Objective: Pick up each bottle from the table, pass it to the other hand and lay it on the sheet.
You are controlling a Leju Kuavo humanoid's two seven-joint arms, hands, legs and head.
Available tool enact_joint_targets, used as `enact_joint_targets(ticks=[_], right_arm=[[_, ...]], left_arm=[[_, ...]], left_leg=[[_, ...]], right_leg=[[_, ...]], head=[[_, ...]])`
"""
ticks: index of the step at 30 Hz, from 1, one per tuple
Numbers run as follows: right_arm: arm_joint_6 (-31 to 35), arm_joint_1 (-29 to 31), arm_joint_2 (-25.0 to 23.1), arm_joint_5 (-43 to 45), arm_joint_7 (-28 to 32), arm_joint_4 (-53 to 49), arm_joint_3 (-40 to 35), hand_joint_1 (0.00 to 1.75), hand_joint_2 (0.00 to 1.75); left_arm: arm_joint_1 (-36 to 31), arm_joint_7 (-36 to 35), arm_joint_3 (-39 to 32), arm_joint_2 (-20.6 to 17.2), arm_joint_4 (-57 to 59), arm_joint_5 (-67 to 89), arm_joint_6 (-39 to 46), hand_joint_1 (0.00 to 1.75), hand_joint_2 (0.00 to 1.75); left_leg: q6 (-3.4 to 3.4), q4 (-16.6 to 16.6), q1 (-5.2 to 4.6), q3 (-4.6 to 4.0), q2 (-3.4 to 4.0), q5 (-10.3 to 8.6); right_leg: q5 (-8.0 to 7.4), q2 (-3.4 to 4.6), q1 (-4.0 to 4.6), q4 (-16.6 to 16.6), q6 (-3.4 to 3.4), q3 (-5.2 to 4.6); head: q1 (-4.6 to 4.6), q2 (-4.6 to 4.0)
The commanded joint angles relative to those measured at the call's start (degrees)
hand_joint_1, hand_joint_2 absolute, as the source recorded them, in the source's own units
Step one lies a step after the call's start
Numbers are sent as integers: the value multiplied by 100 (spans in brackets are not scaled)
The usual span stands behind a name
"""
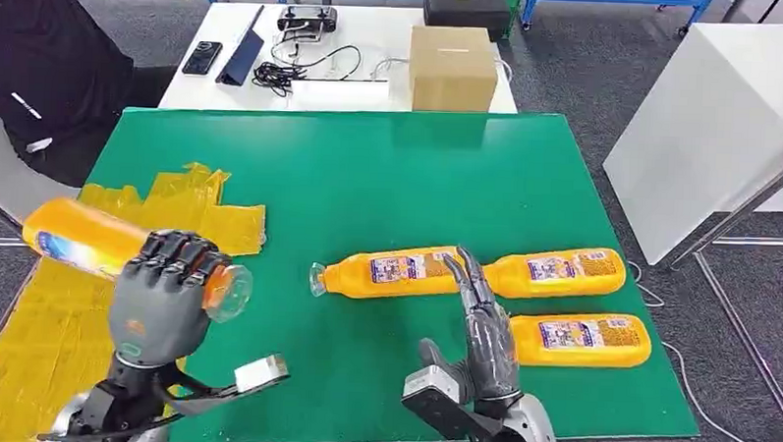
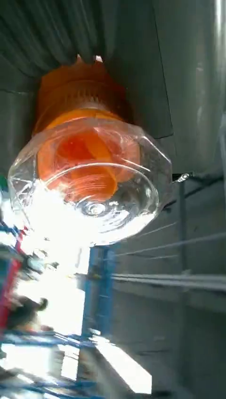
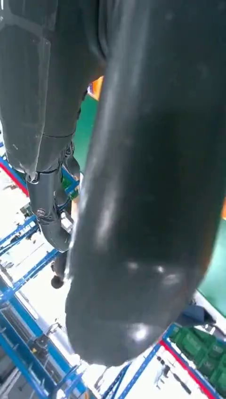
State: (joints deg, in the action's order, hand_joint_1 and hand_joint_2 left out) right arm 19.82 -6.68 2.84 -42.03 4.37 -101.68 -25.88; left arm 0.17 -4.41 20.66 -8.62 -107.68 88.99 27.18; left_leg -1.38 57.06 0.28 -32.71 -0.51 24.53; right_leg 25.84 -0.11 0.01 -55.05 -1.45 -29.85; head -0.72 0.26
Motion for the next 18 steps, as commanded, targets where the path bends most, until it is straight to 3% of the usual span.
enact_joint_targets(ticks=[1, 8, 18], right_arm=[[-249, 378, -25, -143, -192, 34, 59, 0, 0], [-362, 518, 42, -562, -505, 178, 24, 0, 0], [-364, 559, 24, -580, -531, 225, 42, 0, 0]], left_arm=[[-949, -1313, 1810, -1283, 2169, 101, -331, 175, 175], [-744, -309, 748, -639, 2589, -7, -767, 175, 175], [-765, -228, 681, -599, 2634, -29, -806, 175, 175]], left_leg=[[10, -13, -2, 12, -3, -6], [9, -10, 4, 15, 12, 3], [8, -4, 2, -5, 2, -1]], right_leg=[[0, -6, -2, 7, 1, 35], [2, 5, 8, 9, -5, 44], [1, 0, 6, 2, -2, 25]], head=[[2, 0], [0, 0], [2, 0]])
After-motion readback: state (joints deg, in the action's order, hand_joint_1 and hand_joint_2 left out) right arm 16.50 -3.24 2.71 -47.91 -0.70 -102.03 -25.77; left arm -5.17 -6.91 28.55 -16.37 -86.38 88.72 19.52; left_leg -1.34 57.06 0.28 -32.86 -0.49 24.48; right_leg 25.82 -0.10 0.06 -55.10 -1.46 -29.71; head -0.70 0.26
